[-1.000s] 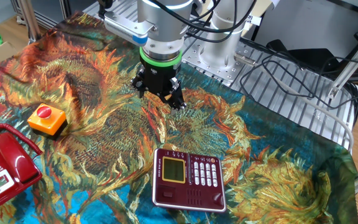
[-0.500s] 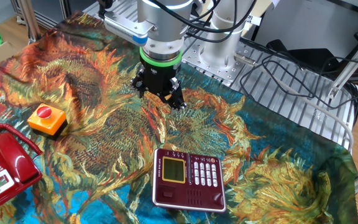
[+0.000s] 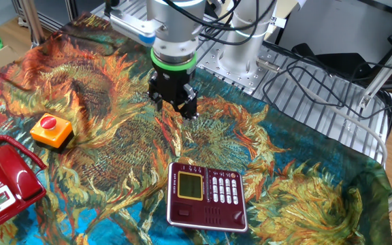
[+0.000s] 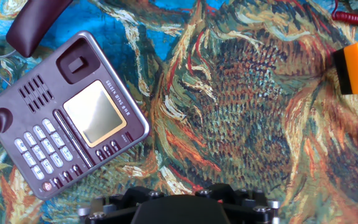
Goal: Place the handset of the telephone on the corresponding phone cradle
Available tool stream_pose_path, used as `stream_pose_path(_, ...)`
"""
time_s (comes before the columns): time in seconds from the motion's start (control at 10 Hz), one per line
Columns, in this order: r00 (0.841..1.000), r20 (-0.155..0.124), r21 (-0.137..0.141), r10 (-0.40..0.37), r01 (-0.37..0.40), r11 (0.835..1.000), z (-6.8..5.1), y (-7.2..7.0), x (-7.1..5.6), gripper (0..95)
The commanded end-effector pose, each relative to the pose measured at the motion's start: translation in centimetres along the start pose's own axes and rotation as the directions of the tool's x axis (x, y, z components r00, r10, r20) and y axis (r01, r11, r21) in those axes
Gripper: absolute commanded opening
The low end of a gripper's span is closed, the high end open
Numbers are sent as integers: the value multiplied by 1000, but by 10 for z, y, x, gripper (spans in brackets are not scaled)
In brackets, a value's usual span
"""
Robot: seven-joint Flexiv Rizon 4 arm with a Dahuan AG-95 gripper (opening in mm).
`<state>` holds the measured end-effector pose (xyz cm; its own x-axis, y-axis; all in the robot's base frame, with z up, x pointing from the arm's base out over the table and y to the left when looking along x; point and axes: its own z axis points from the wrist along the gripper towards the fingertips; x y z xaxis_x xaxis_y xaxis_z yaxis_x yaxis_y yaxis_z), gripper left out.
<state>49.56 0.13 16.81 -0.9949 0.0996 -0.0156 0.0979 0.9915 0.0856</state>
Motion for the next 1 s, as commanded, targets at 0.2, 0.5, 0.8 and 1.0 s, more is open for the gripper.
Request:
stream_pose_path(0.2, 1000, 4, -17, 22, -22, 1000, 2, 2, 0, 0)
stream_pose_path(0.5, 998, 4, -16, 66, -66, 998, 7, 10, -1, 0)
stream_pose_path(0.8, 988, -1, -11, 156, -156, 988, 16, 22, -3, 0)
stream_pose_path(1.0, 979, -5, -14, 204, -204, 979, 17, 26, -3, 0)
